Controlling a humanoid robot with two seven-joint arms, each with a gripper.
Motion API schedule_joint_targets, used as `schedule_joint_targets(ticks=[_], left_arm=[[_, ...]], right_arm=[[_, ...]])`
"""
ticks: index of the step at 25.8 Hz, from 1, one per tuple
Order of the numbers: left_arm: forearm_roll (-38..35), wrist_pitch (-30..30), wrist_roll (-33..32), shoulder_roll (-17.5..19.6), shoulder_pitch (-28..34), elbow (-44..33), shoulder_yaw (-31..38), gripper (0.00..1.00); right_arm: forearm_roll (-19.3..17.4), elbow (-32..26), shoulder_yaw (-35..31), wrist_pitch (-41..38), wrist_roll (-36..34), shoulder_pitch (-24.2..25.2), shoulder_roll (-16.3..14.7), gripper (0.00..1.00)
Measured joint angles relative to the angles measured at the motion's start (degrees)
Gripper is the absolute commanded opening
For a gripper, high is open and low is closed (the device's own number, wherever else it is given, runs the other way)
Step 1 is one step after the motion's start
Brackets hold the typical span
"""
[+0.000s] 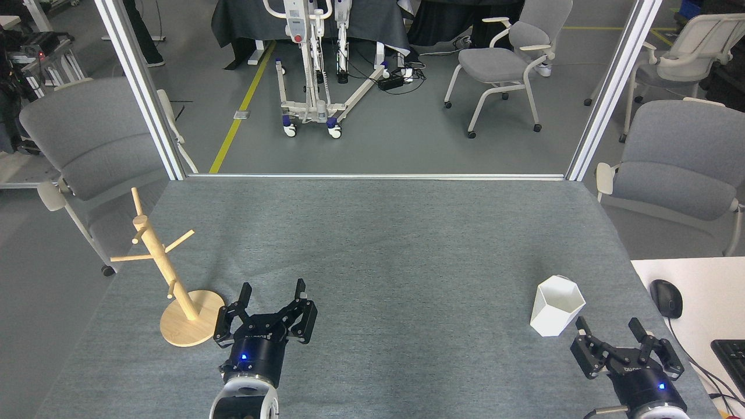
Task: Hang cup on storage rack
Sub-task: 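Move the right gripper onto the white hexagonal cup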
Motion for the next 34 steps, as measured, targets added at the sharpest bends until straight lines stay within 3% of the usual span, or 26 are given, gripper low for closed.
schedule_joint_targets(ticks=[6, 13, 24, 34], left_arm=[[0.0, 0.0, 0.0, -0.1, 0.0, 0.2, 0.0, 0.99], [0.0, 0.1, 0.0, 0.0, -0.2, 0.7, 0.0, 0.99], [0.0, 0.1, 0.0, -0.1, -1.2, 2.4, 0.0, 0.99], [0.0, 0.1, 0.0, -0.1, -2.4, 3.7, 0.1, 0.99]], right_arm=[[2.9, 2.3, 2.2, 4.1, -0.1, -1.5, 0.0, 0.99], [3.5, 2.8, 8.3, 12.5, 0.1, -1.9, 0.2, 0.99], [3.5, 4.6, 9.9, 11.1, -4.0, -2.0, 0.6, 0.99], [3.4, 8.7, 10.8, 10.9, -4.3, -5.1, 0.6, 0.99]])
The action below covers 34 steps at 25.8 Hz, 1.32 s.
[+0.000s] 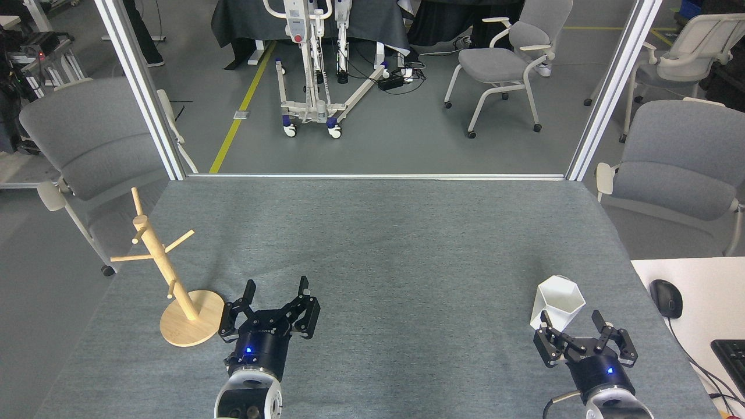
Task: Hang cup on storage rack
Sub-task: 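Move the right gripper onto the white hexagonal cup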
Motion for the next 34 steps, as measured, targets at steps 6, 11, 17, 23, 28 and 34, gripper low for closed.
schedule_joint_targets(ticks=[6, 11, 17, 23, 28, 34], left_arm=[[0.0, 0.0, 0.0, -0.1, -0.3, 0.7, 0.0, 0.99], [0.0, 0.1, 0.0, -0.2, -0.5, 1.2, 0.0, 0.99], [0.0, 0.1, 0.0, -0.2, -0.8, 1.8, 0.0, 0.99], [0.0, 0.1, 0.0, -0.2, -1.1, 2.5, 0.0, 0.99], [0.0, 0.1, -0.1, -0.1, -1.2, 2.9, 0.0, 0.99], [0.0, 0.1, 0.0, -0.1, -1.2, 3.2, 0.0, 0.99]], right_arm=[[0.0, 2.0, 0.0, 0.0, 0.0, -1.2, 0.1, 0.99], [0.1, 3.4, 0.1, 0.2, 0.0, -2.4, 0.1, 0.99], [0.1, 5.7, 0.1, 0.2, -0.1, -4.1, 0.1, 0.99], [0.1, 8.2, 0.5, 0.4, -0.2, -6.1, 0.1, 0.99], [0.1, 9.9, 0.5, 0.4, -0.2, -7.3, 0.0, 0.99], [0.2, 11.0, 0.5, 0.6, -0.1, -7.9, 0.0, 0.99]])
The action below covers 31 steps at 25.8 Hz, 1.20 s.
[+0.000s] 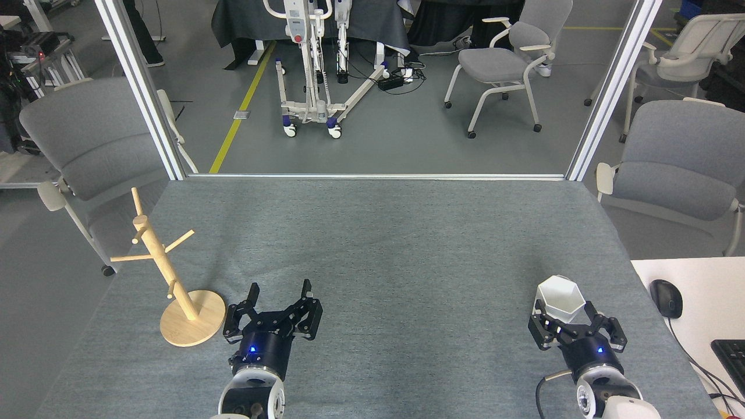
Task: Hang cup on storage rack
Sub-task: 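Move the right gripper onto the white hexagonal cup, then close the right gripper on the cup rim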
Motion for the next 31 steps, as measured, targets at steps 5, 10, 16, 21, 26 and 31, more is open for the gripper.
schedule_joint_targets(ticks=[5, 10, 16, 21, 26, 31], left_arm=[[0.0, 0.0, 0.0, 0.0, -0.1, 0.5, 0.0, 0.99], [0.0, 0.0, 0.0, -0.1, -0.1, 0.6, 0.0, 0.99], [0.0, 0.0, 0.0, -0.2, -0.1, 0.7, 0.0, 0.99], [0.0, 0.0, 0.0, -0.2, -0.1, 0.9, 0.0, 0.99], [0.0, 0.0, 0.0, -0.2, -0.1, 1.0, 0.0, 0.99], [0.0, 0.0, 0.0, -0.1, -0.1, 1.0, 0.1, 0.99]], right_arm=[[0.0, 2.1, 0.4, 0.1, 0.0, -1.8, 0.0, 0.99], [0.1, 4.0, 0.6, 0.3, 0.0, -3.3, 0.0, 0.99], [2.3, 7.0, 0.7, 1.7, 0.4, -5.3, 0.2, 0.99], [2.9, 7.9, 0.8, 2.5, -1.4, -6.0, 0.2, 0.98], [3.1, 8.4, 0.8, 2.8, -1.9, -6.1, 0.4, 0.88], [3.9, 8.5, 0.7, 2.8, -2.0, -6.1, 0.5, 0.84]])
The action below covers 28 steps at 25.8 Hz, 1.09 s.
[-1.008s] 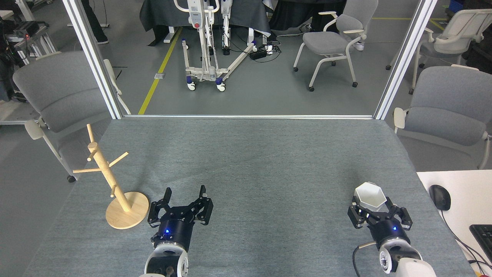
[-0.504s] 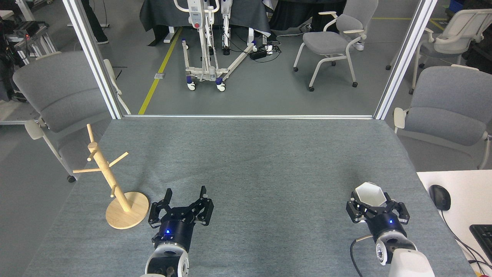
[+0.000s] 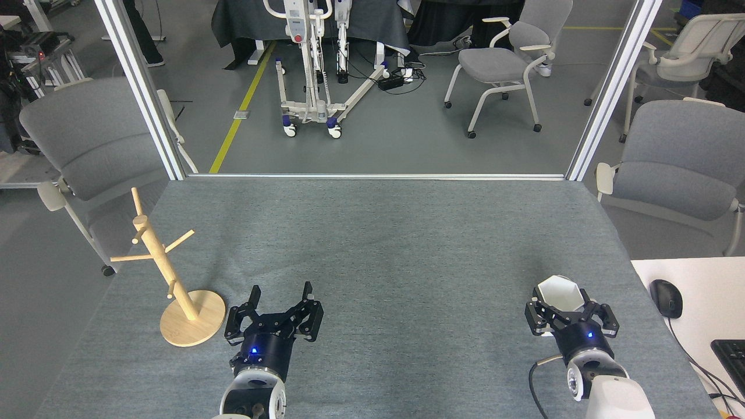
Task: Hang cup on storage rack
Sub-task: 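Close the right gripper on the cup rim, then lift the cup with the right gripper and carry it toward the left gripper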
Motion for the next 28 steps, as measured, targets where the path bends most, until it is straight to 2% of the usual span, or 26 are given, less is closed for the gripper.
schedule_joint_targets(ticks=[1, 4, 7, 14, 17, 22, 26, 28], left_arm=[[0.0, 0.0, 0.0, 0.0, 0.0, 0.0, 0.0, 0.99], [0.0, 0.0, 0.0, 0.0, 0.0, 0.0, 0.0, 0.99], [0.1, 0.0, 0.0, 0.1, 0.0, -0.1, 0.0, 0.99], [0.6, 0.5, 0.0, -0.1, 0.1, -0.5, 0.1, 0.99], [0.6, 0.7, 0.0, 0.0, 0.2, -1.1, 0.1, 0.99], [-1.9, 0.9, 1.5, 0.4, 0.1, -2.7, -0.1, 0.99], [-12.5, 1.3, 2.2, 0.1, 0.2, -2.8, -0.2, 0.99], [-15.2, 1.4, 2.4, 0.1, 0.4, -2.8, -0.3, 0.99]], right_arm=[[0.3, 0.0, 0.0, 0.0, 0.0, 0.0, 0.0, 0.77], [1.0, 0.0, 0.0, -0.1, 0.0, 0.0, 0.1, 0.44], [1.4, 0.1, -0.1, -0.2, -0.2, 0.0, 0.1, 0.3], [1.1, -2.8, -0.7, -0.6, 2.6, -2.0, -0.1, 0.28], [0.0, -7.5, -1.4, -0.6, 9.5, -4.0, -0.4, 0.29], [-5.1, -21.7, -3.2, -0.5, 23.6, -5.7, -0.2, 0.28], [-6.9, -34.8, -3.4, 0.7, 32.3, -5.2, 1.5, 0.23], [-7.2, -39.8, -2.8, 2.7, 35.4, -4.9, 3.0, 0.23]])
